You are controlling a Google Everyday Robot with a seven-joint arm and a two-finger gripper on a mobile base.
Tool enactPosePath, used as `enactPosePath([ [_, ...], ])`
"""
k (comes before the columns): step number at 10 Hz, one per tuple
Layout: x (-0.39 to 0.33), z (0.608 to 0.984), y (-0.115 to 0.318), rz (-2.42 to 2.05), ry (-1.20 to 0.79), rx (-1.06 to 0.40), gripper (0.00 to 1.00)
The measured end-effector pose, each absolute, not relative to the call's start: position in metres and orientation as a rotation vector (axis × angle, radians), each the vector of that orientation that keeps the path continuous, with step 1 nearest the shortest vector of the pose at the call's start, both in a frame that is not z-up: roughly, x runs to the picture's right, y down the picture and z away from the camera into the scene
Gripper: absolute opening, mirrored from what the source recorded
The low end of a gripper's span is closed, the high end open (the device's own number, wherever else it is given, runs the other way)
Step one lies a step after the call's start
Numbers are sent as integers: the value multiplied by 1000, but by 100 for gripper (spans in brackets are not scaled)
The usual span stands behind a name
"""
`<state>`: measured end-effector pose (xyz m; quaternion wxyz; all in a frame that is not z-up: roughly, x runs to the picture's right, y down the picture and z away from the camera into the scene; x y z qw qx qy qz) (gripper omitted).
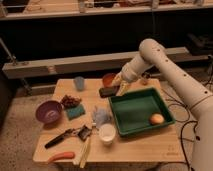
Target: Place eraser in purple bowl
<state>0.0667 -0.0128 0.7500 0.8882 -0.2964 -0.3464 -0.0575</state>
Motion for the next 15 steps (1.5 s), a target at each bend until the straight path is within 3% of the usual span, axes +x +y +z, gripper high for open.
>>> enactPosePath([
  [3,55,748,-26,-154,-747,-594,0],
  [10,-61,740,-96,-297,-866,-505,0],
  [15,-107,749,-109,-345,-891,-500,0],
])
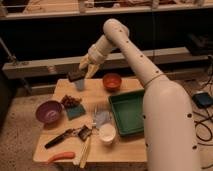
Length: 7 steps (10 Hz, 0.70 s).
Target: Place eraser in purple bowl
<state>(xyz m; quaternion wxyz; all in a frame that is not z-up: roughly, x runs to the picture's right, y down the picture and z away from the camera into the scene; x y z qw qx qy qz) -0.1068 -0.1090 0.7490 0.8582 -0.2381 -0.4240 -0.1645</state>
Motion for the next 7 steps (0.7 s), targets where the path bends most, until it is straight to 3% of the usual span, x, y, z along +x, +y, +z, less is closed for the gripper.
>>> enactPosePath([
  [7,-132,748,-108,-368,-928,-500,0],
])
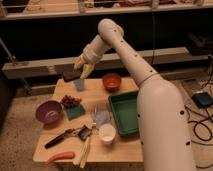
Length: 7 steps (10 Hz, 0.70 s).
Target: Place eraser in purple bowl
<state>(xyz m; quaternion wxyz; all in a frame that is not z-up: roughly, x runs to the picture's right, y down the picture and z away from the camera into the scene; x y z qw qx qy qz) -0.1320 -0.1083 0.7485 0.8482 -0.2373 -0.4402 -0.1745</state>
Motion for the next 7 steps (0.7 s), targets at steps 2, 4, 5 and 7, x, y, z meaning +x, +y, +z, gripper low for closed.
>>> enactPosePath([
  [2,-139,748,-105,-375,-943,-500,0],
  [4,-144,745,-103,-383,-957,-496,0],
  [5,-147,743,-102,-388,-964,-492,0],
  [7,-152,740,-100,-396,-975,-488,0],
])
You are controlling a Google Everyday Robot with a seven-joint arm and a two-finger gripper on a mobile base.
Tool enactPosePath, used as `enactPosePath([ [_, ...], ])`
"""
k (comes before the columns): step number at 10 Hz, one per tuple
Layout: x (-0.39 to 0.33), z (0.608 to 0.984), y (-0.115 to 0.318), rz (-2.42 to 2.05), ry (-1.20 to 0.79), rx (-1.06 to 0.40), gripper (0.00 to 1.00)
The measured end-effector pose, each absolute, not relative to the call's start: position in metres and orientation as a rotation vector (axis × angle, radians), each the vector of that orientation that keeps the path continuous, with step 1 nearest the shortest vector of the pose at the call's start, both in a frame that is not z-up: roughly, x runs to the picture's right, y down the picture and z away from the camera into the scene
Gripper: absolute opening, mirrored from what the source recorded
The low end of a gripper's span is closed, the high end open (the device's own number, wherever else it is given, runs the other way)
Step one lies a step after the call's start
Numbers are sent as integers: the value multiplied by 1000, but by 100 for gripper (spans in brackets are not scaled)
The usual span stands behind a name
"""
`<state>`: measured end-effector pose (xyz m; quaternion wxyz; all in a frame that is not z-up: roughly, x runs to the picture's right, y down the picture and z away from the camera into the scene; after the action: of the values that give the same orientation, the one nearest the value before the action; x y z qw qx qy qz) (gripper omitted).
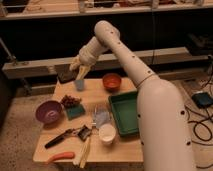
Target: Place eraser in purple bowl
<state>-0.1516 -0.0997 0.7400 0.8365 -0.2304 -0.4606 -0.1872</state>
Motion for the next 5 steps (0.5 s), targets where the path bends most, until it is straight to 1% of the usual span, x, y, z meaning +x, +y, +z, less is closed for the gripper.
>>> enactPosePath([
  [5,-164,730,-92,-425,-1001,-475,0],
])
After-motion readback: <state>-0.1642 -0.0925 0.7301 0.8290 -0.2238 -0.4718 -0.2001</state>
